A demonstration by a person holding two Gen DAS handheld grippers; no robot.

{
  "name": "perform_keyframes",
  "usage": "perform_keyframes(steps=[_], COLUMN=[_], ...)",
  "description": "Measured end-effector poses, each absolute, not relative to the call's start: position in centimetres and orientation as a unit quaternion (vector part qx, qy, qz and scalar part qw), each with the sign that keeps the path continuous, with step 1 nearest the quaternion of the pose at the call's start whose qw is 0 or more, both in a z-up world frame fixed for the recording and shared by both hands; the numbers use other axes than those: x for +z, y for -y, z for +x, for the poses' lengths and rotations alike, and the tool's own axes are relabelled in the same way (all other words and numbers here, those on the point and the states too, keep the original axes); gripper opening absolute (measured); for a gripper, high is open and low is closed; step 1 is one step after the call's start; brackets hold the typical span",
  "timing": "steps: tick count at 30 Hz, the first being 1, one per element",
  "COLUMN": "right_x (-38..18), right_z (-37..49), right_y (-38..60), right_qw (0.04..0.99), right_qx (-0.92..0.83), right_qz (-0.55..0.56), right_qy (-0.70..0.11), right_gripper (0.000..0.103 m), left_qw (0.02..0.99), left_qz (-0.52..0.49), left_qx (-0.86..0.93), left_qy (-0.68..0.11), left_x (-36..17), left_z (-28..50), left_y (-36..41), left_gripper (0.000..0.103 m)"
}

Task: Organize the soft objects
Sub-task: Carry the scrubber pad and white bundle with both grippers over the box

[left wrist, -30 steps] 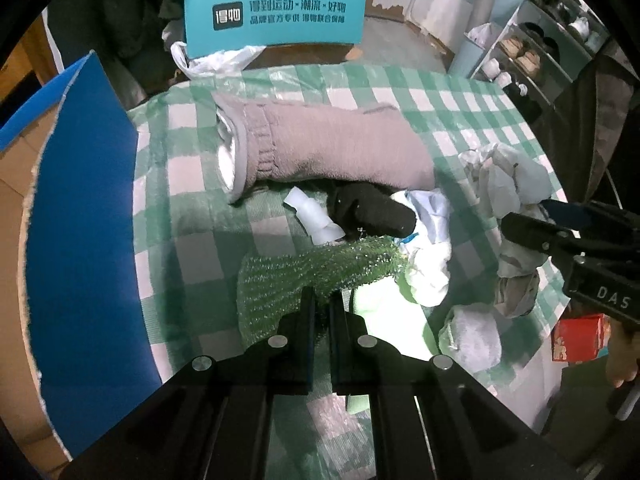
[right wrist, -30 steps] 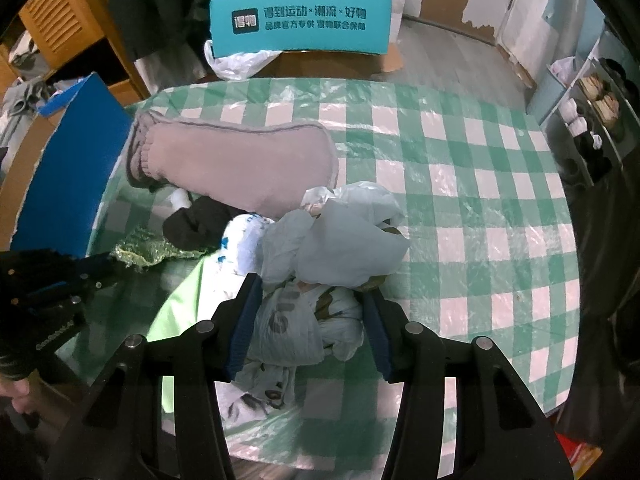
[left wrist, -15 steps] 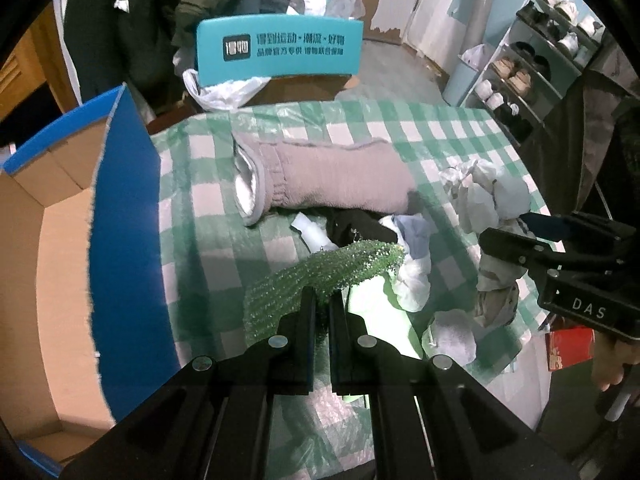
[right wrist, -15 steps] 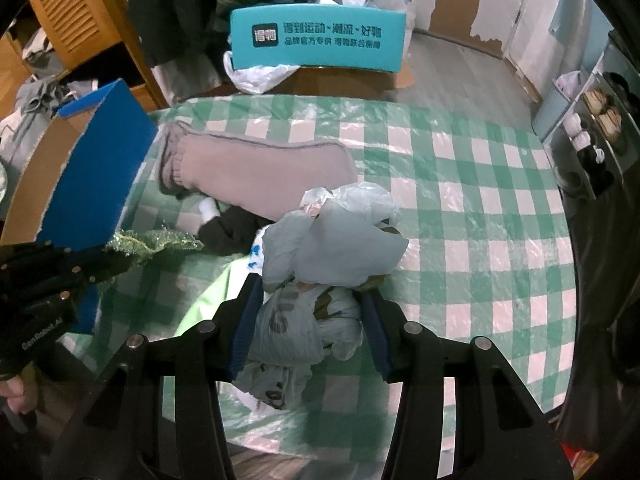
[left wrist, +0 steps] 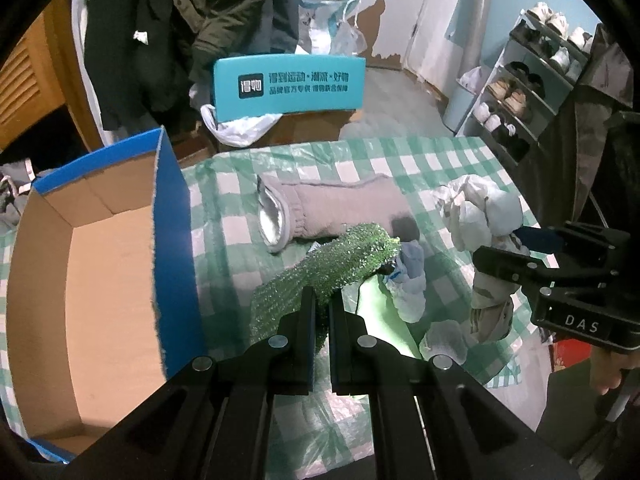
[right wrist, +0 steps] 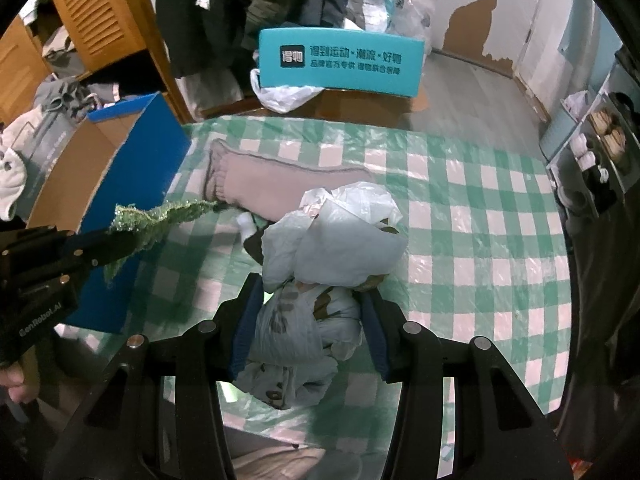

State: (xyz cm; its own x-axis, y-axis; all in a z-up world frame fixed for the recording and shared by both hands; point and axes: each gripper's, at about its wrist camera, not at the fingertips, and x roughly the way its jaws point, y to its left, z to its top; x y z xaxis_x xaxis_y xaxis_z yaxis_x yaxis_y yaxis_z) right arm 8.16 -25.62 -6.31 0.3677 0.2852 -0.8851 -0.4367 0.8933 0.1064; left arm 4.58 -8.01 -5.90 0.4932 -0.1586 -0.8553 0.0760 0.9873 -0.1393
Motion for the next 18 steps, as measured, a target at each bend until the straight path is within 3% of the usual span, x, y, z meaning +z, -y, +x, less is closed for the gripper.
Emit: perform_keyframes(steps=[18], right_x=[-3.3], right_z=[7.1], right_y=[21.4], right_qw=[0.825], right_qx=[0.261], right_qz=[-0.087], right_qy=[-0.494], right_gripper=[0.047], left_qw=[0.883], left_qz=[-0.040], left_qx=[-0.042], left_qy=[-0.467], left_x=[-3.2], left_z=[2.8], left_y=[4.7], left_gripper=[0.005])
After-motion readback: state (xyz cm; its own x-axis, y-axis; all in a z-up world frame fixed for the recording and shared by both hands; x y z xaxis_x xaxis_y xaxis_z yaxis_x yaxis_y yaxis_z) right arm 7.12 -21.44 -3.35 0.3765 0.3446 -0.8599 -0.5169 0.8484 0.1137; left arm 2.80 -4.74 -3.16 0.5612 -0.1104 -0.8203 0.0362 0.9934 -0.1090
